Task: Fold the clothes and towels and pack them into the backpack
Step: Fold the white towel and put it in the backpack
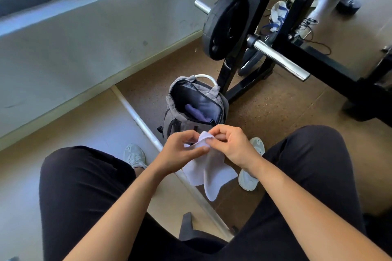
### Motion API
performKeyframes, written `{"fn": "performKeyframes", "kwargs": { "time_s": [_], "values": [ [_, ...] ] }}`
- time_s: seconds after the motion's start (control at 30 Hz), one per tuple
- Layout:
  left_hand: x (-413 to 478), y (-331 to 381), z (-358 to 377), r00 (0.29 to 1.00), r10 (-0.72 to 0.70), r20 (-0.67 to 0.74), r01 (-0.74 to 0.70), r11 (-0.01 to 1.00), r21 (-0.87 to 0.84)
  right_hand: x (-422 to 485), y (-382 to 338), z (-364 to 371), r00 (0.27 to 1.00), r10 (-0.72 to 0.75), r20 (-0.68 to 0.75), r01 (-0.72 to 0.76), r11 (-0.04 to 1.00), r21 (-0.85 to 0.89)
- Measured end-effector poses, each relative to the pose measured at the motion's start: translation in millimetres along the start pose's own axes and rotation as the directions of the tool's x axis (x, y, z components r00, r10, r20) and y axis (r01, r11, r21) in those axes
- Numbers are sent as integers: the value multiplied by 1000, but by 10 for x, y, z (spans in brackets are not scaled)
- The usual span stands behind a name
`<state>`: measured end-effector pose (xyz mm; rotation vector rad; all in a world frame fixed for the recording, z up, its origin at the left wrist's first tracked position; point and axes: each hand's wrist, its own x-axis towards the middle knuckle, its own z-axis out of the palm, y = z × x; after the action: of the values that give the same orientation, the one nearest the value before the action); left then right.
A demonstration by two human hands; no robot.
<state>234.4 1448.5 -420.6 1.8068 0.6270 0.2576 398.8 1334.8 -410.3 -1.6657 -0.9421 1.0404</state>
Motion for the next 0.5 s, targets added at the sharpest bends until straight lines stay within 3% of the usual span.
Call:
{"fn": "performKeyframes", "kwargs": {
  "time_s": [0.27,0.5],
  "values": [
    [1,42,52,991,10,-132,-31,987,-156,40,8,-28,1000,-14,-6,15,996,86],
    [6,97,-218,981,36,-189,-70,982,-176,49,-3,-127,995,-64,-74,53,990,-134]
  ]
}}
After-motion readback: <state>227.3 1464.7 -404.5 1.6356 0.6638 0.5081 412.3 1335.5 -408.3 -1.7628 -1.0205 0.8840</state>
